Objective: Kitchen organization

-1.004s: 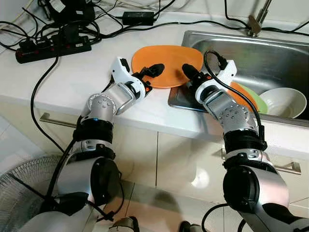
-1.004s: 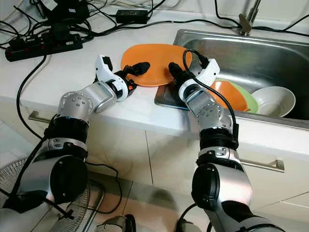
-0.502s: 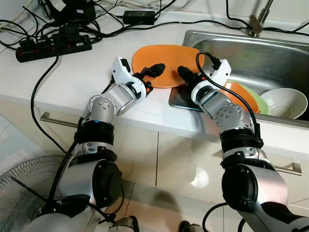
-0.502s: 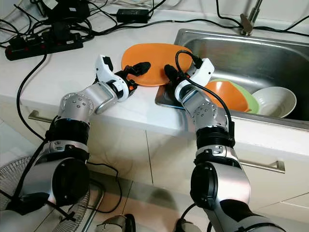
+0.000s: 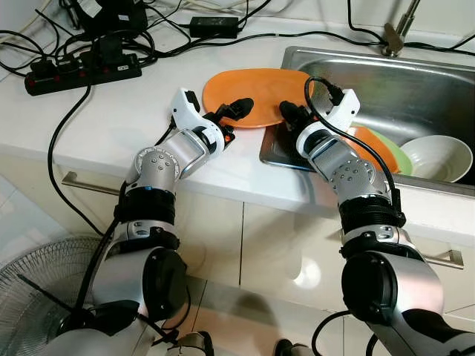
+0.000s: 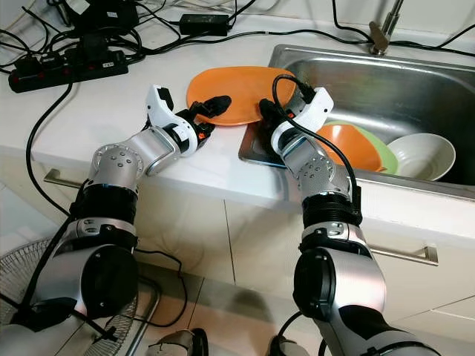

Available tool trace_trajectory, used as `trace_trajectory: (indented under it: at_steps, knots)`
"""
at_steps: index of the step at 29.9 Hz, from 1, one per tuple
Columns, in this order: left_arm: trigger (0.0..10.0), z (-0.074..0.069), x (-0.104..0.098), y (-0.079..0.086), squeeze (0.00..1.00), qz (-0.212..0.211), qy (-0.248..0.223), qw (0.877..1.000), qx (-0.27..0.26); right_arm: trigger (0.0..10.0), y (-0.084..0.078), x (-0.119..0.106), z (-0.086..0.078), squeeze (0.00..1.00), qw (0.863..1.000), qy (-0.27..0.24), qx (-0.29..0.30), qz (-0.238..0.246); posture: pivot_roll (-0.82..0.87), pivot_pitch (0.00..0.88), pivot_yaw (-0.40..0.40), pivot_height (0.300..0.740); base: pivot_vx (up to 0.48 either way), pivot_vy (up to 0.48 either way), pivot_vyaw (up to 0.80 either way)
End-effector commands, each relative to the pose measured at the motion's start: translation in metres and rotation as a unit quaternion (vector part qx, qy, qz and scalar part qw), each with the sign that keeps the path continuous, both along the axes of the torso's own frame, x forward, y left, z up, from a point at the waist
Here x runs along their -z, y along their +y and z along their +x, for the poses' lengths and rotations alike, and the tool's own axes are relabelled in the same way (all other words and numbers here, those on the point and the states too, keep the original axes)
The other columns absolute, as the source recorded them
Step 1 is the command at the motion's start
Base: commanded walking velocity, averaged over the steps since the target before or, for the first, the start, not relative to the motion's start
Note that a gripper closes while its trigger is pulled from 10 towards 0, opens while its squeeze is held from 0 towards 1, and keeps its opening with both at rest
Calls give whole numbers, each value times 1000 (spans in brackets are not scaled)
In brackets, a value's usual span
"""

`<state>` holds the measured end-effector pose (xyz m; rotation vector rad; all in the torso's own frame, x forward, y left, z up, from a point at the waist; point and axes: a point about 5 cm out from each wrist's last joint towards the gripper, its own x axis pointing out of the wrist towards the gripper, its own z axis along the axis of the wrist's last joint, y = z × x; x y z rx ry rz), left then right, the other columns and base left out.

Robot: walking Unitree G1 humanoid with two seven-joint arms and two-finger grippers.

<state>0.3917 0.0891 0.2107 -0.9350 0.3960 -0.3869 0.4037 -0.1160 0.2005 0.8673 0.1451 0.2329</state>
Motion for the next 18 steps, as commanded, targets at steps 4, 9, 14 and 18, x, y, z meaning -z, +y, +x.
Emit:
trace_trajectory:
  at_steps: [4,9,14,18]
  knots:
    - [10000,-8,35,0,0,35,71,997,4,0,1,-13,3,0,999,-24,3,21,145,116,22,740,0,0,0]
    - [10000,-8,34,0,0,41,67,997,4,0,1,-12,3,0,999,-21,7,32,146,117,23,740,0,0,0]
    - [10000,-9,34,-1,0,49,59,997,7,0,1,-13,3,0,999,-23,9,46,149,116,22,740,0,0,0]
    - [10000,-12,32,-7,0,70,36,996,32,0,-10,-27,6,0,992,-36,48,111,150,115,22,740,0,0,0]
